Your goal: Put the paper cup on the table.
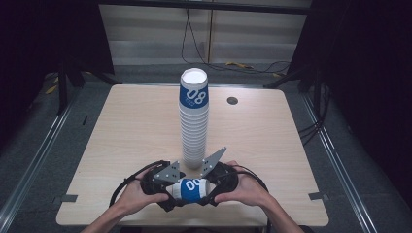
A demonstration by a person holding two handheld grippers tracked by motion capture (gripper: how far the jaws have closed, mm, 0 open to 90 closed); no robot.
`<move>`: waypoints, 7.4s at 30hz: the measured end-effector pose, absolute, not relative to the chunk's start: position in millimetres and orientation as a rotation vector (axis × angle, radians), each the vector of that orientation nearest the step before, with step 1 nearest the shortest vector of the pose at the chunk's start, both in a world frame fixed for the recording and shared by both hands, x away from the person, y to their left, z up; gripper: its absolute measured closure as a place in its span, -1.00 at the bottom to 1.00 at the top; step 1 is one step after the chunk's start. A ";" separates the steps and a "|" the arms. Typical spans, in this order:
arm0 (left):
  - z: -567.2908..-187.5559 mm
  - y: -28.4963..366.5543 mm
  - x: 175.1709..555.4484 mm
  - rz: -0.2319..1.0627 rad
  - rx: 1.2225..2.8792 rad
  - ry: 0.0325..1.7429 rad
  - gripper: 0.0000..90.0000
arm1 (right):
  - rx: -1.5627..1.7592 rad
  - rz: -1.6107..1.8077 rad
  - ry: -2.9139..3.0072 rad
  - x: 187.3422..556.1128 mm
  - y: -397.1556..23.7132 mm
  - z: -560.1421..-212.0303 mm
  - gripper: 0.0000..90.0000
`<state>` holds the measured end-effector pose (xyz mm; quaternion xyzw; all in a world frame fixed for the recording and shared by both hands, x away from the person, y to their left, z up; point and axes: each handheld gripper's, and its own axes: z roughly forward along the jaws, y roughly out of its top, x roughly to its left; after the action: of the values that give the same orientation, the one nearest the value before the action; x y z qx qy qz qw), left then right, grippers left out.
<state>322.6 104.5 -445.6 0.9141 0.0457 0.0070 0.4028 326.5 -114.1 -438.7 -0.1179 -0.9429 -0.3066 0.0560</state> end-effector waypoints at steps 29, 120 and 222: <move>-435.0 136.2 334.1 0.014 2.013 0.290 -0.65 | -0.523 -1.093 -2.879 330.4 -146.7 -439.7 -0.33; -430.2 135.9 337.5 -0.093 1.850 0.272 -0.57 | -0.514 -1.568 -2.539 328.6 -141.1 -449.0 -0.54; -417.9 197.9 442.8 0.342 2.258 0.889 -0.62 | -1.020 -1.605 -2.675 330.1 -201.7 -443.3 -0.67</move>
<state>442.8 197.9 -417.9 0.8670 0.3414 0.1312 0.3386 330.1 -201.7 -443.3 -0.3099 -0.8130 -0.4879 -0.0701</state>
